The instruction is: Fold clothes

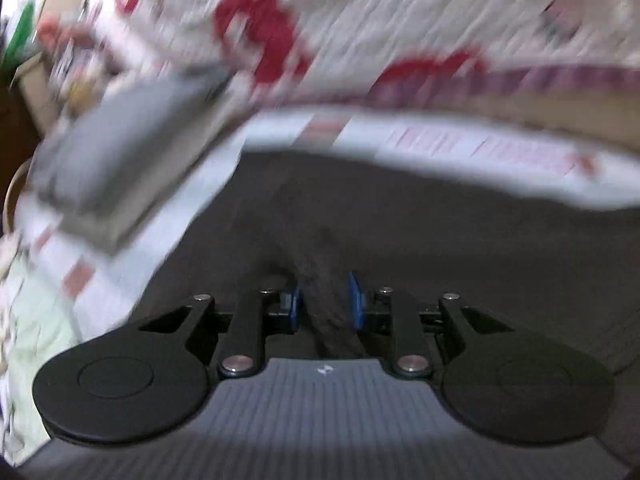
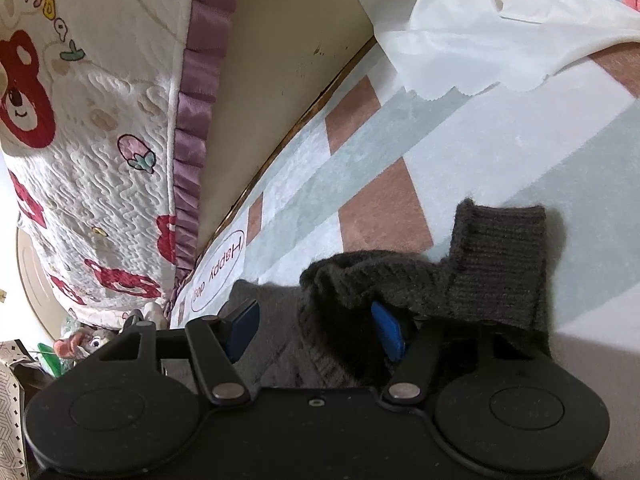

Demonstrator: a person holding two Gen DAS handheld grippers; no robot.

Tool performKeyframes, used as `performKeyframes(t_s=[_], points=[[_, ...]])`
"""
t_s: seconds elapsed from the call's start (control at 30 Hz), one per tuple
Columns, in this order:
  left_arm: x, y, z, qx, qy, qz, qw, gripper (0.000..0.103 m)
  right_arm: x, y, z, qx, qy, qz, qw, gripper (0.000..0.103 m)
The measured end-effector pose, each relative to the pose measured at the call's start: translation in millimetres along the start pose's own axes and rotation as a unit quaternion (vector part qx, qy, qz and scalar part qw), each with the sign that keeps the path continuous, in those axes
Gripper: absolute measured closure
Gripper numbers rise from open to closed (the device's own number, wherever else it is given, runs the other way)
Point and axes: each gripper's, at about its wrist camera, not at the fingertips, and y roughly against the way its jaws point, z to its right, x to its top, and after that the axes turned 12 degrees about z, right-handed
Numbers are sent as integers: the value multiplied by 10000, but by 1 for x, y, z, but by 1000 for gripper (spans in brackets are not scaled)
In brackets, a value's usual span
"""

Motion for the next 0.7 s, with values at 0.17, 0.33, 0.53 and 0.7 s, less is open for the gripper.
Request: performKeyframes(t_s=[0.17,0.33,0.53,0.7], points=[[1,2,-15,-25,171,-22,9998,87,-1,0,0,63,198,119,9997,38],[15,20,-21,-225,178,-46,9996,81,-3,7,-20,-680,1349,498,9873,81],[6,52,-41,-397,491,-458,9970,46,4,41,-60,-1156,2189,959,9641,68],[-11,78,-50,-354,-86,-649,9972,38,-6,58,-91,-399,2239,730,9711,58]])
